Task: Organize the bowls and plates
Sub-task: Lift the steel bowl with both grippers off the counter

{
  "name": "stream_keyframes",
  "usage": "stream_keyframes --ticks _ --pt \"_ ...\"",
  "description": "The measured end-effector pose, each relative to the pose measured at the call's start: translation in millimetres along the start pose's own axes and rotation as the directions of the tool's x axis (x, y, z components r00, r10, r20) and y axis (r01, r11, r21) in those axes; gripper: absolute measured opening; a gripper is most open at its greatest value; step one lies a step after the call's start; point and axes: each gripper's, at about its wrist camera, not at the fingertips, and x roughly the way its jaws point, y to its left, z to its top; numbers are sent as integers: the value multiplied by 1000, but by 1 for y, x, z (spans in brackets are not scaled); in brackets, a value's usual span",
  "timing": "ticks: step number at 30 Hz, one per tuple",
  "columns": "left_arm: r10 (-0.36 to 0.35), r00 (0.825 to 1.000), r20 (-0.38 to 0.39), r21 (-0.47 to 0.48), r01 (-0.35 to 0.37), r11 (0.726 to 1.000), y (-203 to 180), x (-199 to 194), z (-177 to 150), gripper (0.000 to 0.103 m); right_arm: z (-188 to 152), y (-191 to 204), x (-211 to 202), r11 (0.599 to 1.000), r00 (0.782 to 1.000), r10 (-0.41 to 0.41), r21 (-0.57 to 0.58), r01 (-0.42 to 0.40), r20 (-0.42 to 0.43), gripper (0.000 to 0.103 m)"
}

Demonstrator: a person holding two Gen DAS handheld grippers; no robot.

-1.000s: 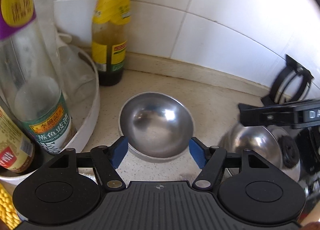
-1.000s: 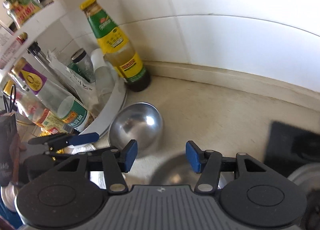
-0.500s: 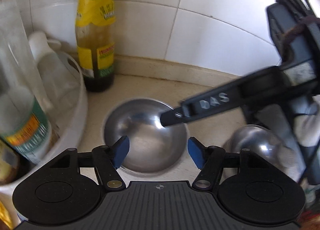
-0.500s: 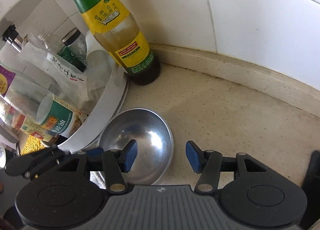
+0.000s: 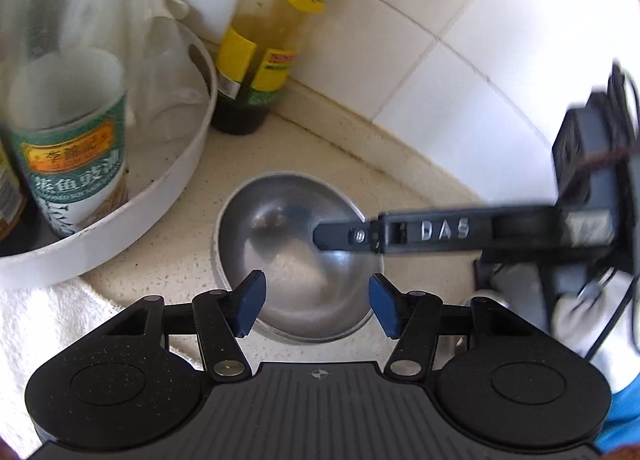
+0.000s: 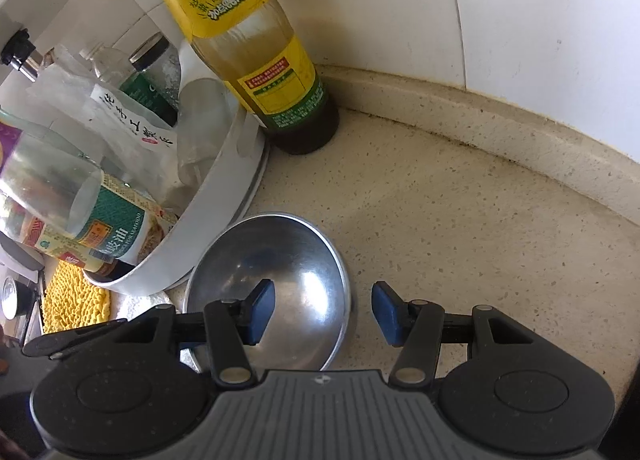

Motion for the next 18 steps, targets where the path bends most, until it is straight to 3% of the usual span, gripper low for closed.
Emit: stream_keyframes --ticks 4,12,14,18 --pt "5 1000 28 -14 -5 1000 4 -15 2 71 -1 -2 -1 1000 1000 18 -1 -18 2 55" --pt "-16 1000 7 -59 16 998 10 -24 -1 72 -2 -1 1 999 999 35 1 -35 -14 55" --pt "6 1000 10 -46 -6 999 11 -27 -2 78 -2 -1 2 999 999 41 4 -41 -14 55" --pt "30 1000 -5 -60 -30 998 14 -10 -1 78 -1 0 9 999 999 39 10 -39 -32 55"
